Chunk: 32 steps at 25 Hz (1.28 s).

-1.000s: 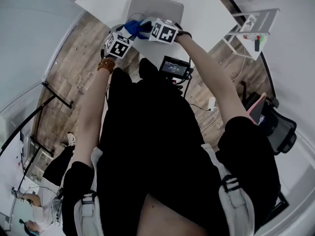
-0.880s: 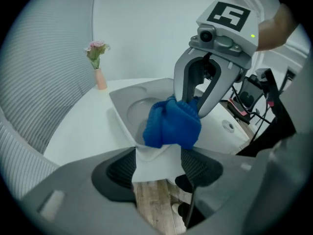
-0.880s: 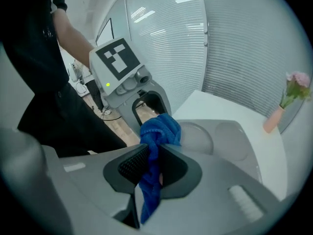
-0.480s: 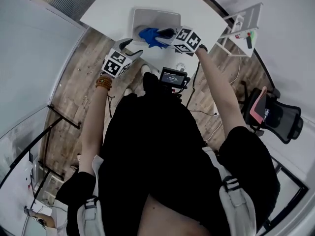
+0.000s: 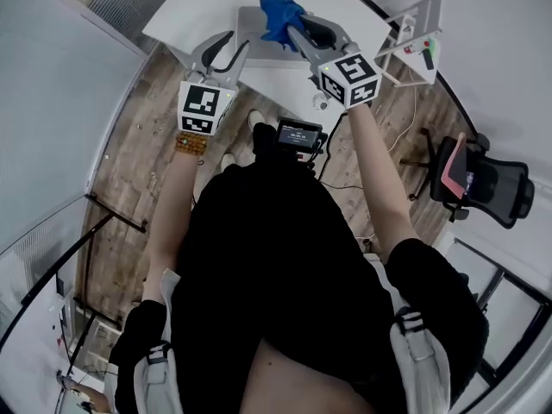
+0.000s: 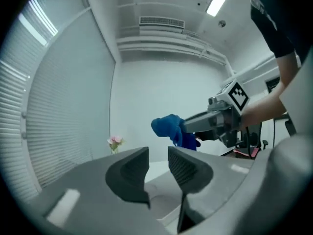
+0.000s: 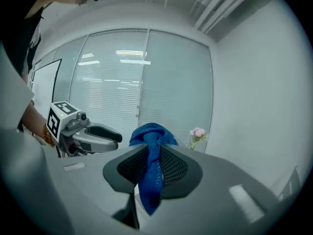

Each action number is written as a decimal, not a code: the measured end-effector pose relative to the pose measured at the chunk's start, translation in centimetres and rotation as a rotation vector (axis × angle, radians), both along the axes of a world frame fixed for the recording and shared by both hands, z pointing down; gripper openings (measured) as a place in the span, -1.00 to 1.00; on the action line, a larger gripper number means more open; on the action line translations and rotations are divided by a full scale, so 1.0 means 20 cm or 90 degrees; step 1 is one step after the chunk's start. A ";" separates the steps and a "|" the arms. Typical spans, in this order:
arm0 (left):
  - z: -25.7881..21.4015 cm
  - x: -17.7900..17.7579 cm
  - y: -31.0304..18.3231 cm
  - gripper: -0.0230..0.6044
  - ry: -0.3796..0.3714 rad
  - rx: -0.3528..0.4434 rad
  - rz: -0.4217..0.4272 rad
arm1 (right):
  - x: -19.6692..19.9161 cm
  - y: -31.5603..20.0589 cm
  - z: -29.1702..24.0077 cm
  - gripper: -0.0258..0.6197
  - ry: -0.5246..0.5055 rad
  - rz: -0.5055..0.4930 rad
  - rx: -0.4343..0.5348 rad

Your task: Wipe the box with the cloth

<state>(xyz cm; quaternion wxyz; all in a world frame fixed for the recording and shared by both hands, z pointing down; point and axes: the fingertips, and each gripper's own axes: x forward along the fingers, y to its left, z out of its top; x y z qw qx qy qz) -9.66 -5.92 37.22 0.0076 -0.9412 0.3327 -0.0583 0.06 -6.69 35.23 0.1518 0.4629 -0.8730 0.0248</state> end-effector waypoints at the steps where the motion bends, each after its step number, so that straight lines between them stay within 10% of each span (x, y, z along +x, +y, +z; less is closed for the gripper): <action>1: -0.05 -0.01 0.01 -0.54 0.004 0.022 -0.014 | -0.02 0.04 -0.05 -0.64 -0.006 0.011 0.016; 8: -0.25 -0.09 0.16 -0.69 0.043 0.078 -0.053 | -0.15 0.37 -0.19 -0.65 -0.030 0.072 0.083; 32: 0.02 -0.20 0.64 -0.87 0.005 0.041 -0.038 | -0.28 0.86 0.11 -0.69 -0.016 0.087 0.025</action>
